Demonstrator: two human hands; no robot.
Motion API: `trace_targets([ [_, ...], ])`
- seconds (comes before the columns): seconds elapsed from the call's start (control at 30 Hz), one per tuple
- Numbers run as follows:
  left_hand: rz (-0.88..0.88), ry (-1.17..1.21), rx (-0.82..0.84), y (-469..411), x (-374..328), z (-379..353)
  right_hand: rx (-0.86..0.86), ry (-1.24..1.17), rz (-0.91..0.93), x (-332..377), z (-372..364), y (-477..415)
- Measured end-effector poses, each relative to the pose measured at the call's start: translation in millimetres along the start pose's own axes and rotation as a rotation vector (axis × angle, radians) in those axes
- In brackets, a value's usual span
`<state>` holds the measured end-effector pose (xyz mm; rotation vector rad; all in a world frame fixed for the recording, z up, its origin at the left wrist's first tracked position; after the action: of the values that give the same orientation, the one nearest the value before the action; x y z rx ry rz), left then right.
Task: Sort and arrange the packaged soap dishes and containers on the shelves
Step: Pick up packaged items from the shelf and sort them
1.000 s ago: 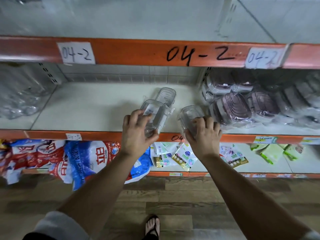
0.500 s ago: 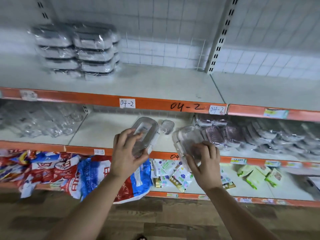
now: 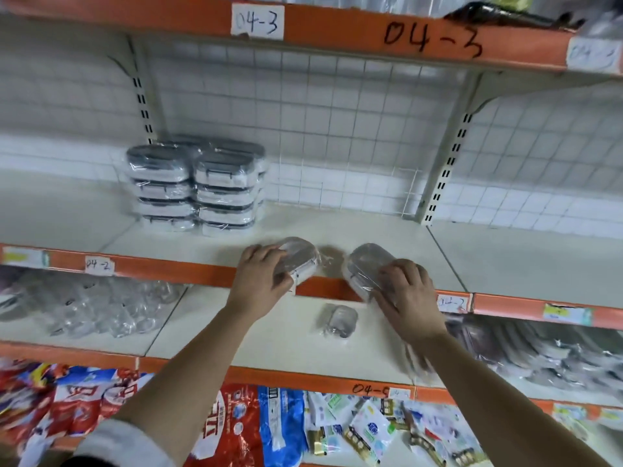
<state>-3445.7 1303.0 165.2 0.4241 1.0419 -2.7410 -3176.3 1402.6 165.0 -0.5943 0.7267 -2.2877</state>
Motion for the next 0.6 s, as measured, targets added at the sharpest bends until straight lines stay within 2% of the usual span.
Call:
trace_targets([
  [0.13,-0.017,-0.135,0.091,-49,28,-25,0.120,-0.018,-0.087,-5,-31,-52],
  [0.23,-0.053,-0.112,0.129,-76,44,-48,0.138,-0.090,-0.174,-7,-51,-79],
  [0.33,-0.041,-0.230,0.149,-100,50,-69,0.093,-0.152,-0.260,-9,-67,-94],
  [0.43,-0.084,-0.402,0.173,-117,51,-87,0.081,-0.139,-0.260,-9,-85,-104],
  [0.6,-0.079,-0.412,0.093,-145,63,-107,0.058,-0.056,-0.234,-8,-104,-122],
])
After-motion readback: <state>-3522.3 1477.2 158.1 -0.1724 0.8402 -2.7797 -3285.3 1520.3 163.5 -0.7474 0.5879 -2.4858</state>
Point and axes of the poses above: each hand's wrist, its own y-axis away from the middle knuckle, its own z-axis out of the back of the hand, x = y × z, the point moved 1 cm from there along -y, towards the middle knuckle, and after that the axes turned 9 degrees about -x, right-handed, at the moved point
